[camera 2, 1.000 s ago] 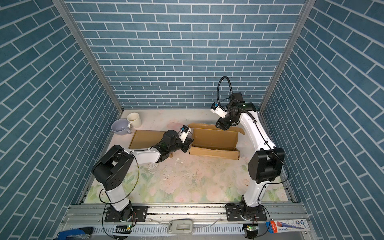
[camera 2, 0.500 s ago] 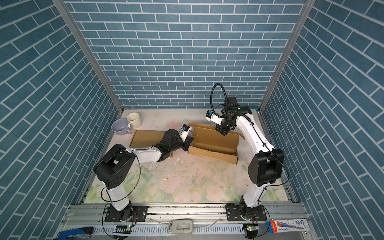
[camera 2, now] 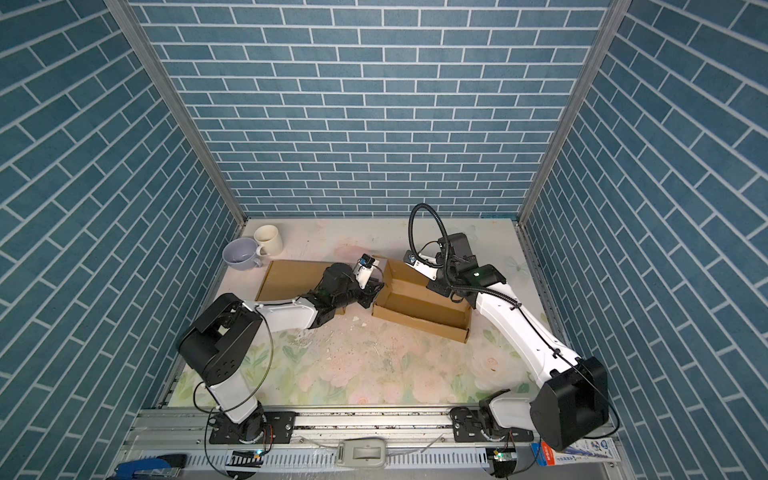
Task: Fold the paper box
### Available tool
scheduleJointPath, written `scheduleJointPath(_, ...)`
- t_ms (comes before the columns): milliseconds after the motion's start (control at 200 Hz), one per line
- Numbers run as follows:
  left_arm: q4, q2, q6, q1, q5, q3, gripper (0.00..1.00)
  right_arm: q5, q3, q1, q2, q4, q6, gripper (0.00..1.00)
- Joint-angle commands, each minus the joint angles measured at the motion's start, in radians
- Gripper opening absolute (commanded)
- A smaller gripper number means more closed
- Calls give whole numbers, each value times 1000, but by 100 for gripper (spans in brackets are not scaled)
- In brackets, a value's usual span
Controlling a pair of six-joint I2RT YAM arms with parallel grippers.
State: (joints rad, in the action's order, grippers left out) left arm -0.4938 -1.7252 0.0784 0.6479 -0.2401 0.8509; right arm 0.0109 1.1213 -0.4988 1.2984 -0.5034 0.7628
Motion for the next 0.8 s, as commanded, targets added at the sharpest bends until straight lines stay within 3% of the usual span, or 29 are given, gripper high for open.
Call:
scheduleJointPath(0, 54, 96, -3, 2, 33, -43, 35, -98, -85, -55, -34, 86, -32, 0)
scheduleJointPath(215, 136, 290, 42, -34, 113, -120, 38, -248, -224, -184, -94, 170, -25, 0)
scheduleJointPath(390, 323, 474, 86, -132, 166, -121, 38, -346, -325, -301, -128, 245, -8, 0)
scheduleJointPath(465, 371, 516, 89, -167, 125, -92, 39, -353, -348, -331, -135, 241, -19, 8)
scheduleJointPath(660, 488, 399, 68, -156, -82, 120, 43, -331, -350, -377, -163, 139, -99, 28)
scheduleJointPath(795, 503, 243, 46, -78, -154, 238, 43, -222, -345, -379, -181, 60, -188, 38)
